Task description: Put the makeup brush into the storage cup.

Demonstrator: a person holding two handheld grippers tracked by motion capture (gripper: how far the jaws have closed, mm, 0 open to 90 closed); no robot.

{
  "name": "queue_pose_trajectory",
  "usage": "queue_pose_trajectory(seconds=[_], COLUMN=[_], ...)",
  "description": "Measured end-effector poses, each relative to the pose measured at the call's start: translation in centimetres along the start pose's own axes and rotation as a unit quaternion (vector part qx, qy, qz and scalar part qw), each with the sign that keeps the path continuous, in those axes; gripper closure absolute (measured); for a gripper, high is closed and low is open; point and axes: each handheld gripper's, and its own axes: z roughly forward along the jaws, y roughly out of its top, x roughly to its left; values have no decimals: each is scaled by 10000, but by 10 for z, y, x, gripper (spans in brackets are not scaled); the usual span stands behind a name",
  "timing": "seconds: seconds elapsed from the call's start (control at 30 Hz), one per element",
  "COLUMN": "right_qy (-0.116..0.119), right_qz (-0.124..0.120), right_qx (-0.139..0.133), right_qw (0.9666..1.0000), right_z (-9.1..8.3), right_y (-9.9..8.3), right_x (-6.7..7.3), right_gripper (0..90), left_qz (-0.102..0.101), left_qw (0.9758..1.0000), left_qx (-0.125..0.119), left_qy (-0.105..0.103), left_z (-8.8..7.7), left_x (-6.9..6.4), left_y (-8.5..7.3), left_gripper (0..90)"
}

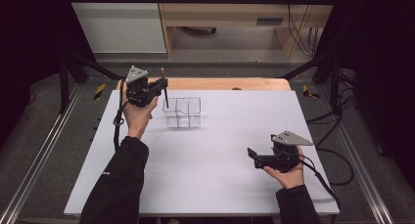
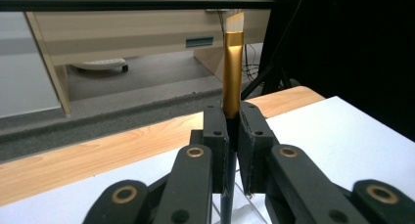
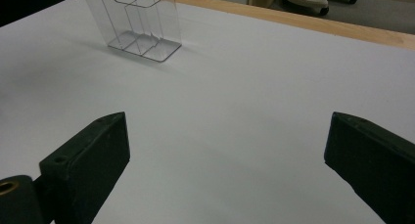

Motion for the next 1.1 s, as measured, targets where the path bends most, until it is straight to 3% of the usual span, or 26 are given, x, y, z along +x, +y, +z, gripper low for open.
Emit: queue_pose_trajectory(seconds=[0.53,0.93,1.1], right_qy=[7,-18,-24], right_qz=[-24,-10,-22], right_qx=[43,67,80], right_qw=[10000,10000,10000], right_z=[2,2,2], right_y=[-1,-1,-1], right_x=[1,1,1], right_gripper=[32,25,24], left_qz=[-18,-183,-151], left_qw=[9996,9992,9990], left_qx=[228,327,389], left_qy=[157,148,168], left_z=[22,25,26], left_x=[9,13,12], left_y=[-16,-35,-41], left_gripper=[825,825,825])
